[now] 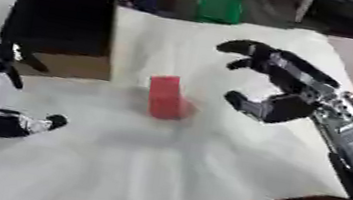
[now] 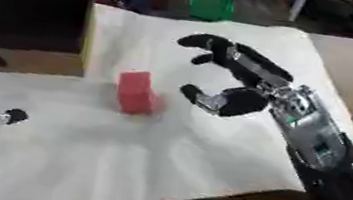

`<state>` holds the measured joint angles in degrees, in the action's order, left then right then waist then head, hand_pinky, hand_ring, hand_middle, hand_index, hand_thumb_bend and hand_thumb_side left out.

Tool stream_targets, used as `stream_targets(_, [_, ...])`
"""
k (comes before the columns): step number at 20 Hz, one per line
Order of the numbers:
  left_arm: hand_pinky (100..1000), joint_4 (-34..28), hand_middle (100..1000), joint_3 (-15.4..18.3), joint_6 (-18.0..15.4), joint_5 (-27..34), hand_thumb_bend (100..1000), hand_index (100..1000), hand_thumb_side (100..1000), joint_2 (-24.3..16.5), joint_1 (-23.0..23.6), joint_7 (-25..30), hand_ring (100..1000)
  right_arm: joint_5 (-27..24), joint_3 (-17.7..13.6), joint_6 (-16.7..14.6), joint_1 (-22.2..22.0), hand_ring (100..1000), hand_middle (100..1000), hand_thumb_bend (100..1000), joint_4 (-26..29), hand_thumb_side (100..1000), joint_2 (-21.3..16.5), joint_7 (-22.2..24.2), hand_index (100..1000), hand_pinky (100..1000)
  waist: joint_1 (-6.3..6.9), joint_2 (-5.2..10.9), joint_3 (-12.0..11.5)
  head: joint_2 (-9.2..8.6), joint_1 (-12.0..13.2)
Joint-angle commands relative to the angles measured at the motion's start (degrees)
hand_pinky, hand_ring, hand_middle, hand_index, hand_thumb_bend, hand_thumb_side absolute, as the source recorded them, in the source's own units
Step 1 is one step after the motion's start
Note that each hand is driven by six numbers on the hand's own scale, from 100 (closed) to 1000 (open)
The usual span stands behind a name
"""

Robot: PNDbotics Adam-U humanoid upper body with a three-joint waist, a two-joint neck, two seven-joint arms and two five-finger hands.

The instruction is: Pick up objects on the table and place them in the box.

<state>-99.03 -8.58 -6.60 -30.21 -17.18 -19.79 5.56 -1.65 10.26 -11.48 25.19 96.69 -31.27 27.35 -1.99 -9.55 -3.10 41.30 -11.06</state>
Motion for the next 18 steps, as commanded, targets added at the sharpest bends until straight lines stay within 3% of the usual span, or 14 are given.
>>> stream_targets(1, [425,-0.9,558,0.1,-0.3,0.3,799,626,100,-1.2,-1.1,0.1,686,-0.2,-0.4,-0.2,1.0,1000,902,265,0.5,285,-1.5,0.3,921,856,-0.04,0.57,0.1,-0.10,-0.2])
stream_targets(12, [425,-1.0,559,0.1,-0.4,0.3,800,627,100,-1.3,-1.3,0.3,687,-0.8,0.0,0.0,1.9,1000,903,256,-0.2,300,-1.7,0.5,922,856,-0.15,0.29,0.1,-0.46,-0.3])
stream_targets(18, [424,-1.2,558,-0.2,-0.6,0.6,800,627,100,-1.3,-1.7,0.4,685,-1.5,2.1,0.1,5.9,1000,909,267,-5.2,340,-2.2,1.8,923,864,-0.25,0.31,-0.4,-0.87,-0.6])
